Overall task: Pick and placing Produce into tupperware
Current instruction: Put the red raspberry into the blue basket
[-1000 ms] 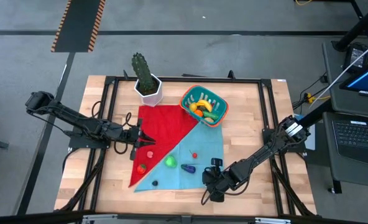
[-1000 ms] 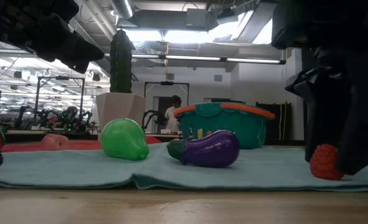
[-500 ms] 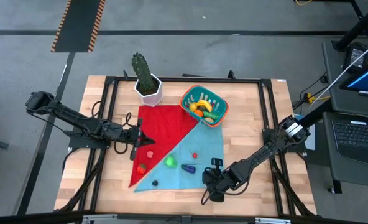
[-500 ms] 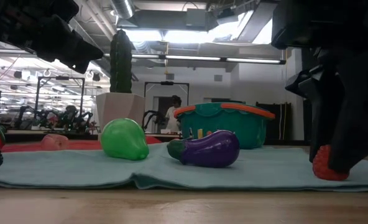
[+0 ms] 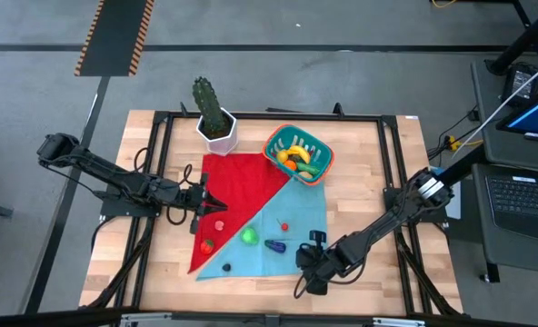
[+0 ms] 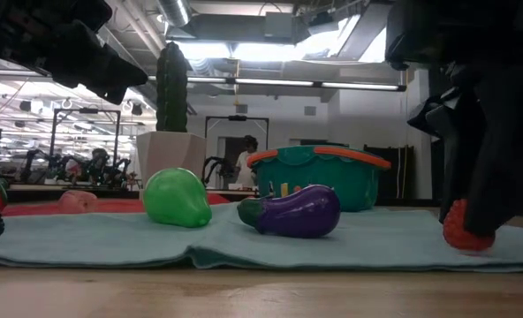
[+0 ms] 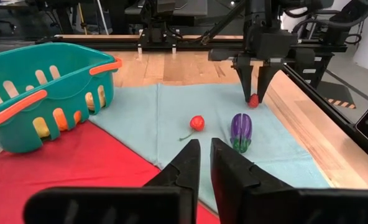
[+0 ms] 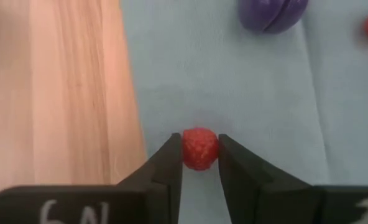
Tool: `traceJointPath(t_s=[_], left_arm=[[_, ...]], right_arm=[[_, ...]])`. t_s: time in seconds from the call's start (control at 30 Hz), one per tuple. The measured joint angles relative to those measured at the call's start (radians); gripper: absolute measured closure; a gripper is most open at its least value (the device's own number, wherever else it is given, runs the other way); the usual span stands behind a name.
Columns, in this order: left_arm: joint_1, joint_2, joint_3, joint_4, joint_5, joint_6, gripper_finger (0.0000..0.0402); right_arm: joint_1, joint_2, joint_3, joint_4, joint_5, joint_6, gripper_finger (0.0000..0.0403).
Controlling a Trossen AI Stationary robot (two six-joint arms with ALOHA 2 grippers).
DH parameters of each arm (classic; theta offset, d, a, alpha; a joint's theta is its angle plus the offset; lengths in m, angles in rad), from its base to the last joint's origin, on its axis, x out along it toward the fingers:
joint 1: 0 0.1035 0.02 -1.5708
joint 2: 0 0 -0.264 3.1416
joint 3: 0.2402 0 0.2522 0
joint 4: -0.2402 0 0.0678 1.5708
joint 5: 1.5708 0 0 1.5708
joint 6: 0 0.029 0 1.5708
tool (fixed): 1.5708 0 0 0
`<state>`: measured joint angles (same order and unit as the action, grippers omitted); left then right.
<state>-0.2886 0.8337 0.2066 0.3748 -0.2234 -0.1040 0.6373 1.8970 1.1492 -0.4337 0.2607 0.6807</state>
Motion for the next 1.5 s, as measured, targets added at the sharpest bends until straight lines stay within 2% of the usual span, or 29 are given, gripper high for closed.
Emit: traceJointPath(t_s=[0.2,0.4,0.57,0.73,0.87,1.0,1.2,1.5], left_arm=[[0.0,0.0,0.0,0.0,0.0,0.0,0.0366],[0.0,0.0,0.0,0.0,0.0,0.0,0.0381],[0.0,0.0,0.0,0.0,0.0,0.0,0.0395],[0.0,0.0,0.0,0.0,0.0,0.0,0.0399],[0.0,0.0,0.0,-0.001,0.0,0.0,0.0388],[0.0,0.0,0.0,-0.007,0.0,0.005,0.0379],[0.0,0.0,0.0,-0.043,0.0,0.005,0.037],[0.0,0.0,0.0,-0.052,0.0,0.005,0.0366]], right_arm=[[-0.002,-0.051,0.0,-0.007,0.0,0.0,0.0325],[-0.017,-0.113,0.0,-0.035,0.008,-0.004,0.0326],[-0.04,-0.164,0.0,-0.117,0.091,-0.009,0.0327],[-0.062,-0.226,-0.005,-0.197,0.11,-0.035,0.0328],[-0.086,-0.284,-0.05,-0.194,0.113,-0.039,0.0331],[-0.105,-0.35,-0.164,-0.07,0.115,-0.038,0.0335],[-0.129,-0.471,-0.398,0.249,0.147,-0.068,0.0337],[-0.179,-0.658,-0.665,0.694,0.15,-0.28,0.034]])
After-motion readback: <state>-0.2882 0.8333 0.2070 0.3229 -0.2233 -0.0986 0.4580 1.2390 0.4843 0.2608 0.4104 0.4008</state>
